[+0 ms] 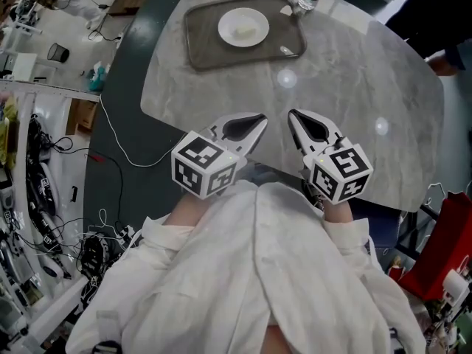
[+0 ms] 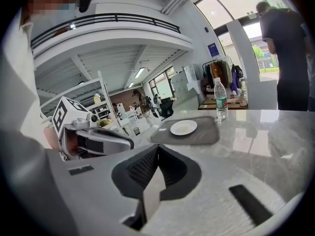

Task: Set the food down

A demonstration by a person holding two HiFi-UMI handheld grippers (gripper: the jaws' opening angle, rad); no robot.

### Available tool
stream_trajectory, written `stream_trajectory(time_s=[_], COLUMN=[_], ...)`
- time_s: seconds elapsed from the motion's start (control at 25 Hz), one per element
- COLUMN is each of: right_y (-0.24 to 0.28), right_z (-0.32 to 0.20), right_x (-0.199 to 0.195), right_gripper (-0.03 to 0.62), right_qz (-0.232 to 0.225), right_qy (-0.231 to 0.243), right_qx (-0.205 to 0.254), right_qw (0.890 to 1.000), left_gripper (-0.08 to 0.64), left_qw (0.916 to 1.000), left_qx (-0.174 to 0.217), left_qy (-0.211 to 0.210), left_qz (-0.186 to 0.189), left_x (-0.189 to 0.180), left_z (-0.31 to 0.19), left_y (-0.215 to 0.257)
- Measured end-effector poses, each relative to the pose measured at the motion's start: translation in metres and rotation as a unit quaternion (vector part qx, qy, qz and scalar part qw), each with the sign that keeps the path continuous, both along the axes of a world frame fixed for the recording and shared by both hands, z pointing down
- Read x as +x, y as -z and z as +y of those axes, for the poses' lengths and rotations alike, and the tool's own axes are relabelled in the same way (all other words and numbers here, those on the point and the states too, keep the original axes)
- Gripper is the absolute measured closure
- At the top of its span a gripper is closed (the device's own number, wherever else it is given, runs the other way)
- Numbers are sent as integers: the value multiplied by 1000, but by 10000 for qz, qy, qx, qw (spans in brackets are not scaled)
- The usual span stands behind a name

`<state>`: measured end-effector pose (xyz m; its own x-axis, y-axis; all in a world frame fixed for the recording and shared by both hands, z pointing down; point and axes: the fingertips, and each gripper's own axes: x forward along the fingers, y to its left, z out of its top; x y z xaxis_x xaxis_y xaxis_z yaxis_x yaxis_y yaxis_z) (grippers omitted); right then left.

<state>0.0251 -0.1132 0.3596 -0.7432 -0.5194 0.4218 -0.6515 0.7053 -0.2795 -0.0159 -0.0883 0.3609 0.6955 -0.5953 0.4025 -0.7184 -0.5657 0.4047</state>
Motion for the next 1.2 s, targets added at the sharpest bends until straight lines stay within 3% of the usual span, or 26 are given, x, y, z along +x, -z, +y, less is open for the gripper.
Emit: stream_trajectory(time_s=[0.36,0.8,1.2], right_y=[3,4,10], right_z=[5,17,16], right_x=[-5,-5,-3], right_gripper=[589,589,589], right_qz=[121,467,551], right_qy=[125,1009,1127], right_qx=[23,61,143], right_qw=[9998,9938,9920], left_gripper=[537,537,537], left_qw=[9999,9993,9992], left_qx=[-88,-84,-8], left_qy=[-140,-358,-370], left_qz=[49,118,159], left_x=[1,15,14], left_z=[3,8,3], left_y=[-3,-9,-4])
